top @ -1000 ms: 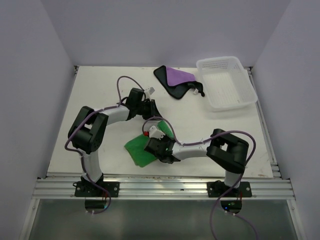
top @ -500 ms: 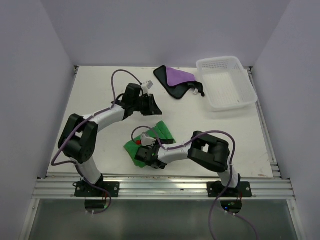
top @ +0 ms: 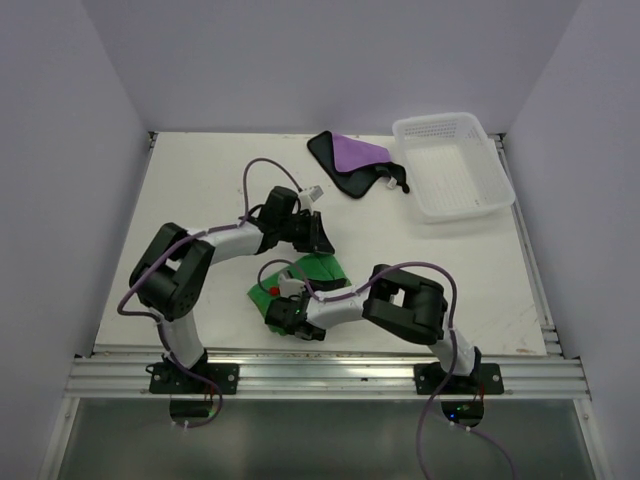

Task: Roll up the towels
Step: Roll the towel

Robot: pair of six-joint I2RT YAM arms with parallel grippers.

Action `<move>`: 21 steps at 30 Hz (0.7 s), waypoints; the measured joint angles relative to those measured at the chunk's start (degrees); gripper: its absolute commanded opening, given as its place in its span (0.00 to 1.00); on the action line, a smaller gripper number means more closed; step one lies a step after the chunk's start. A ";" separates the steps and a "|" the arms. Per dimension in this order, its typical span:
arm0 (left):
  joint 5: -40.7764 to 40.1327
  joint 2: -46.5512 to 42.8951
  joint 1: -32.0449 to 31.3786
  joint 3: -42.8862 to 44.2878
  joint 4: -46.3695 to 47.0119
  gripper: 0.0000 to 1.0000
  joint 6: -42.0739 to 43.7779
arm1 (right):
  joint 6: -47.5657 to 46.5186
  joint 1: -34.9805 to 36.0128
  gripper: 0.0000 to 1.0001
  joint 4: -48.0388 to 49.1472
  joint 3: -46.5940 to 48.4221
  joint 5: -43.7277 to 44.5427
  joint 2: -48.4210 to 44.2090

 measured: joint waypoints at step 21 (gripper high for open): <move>2.91 1.77 -0.28 -7.08 9.09 0.16 -2.01 | -0.28 0.26 0.02 -4.81 3.52 1.11 3.56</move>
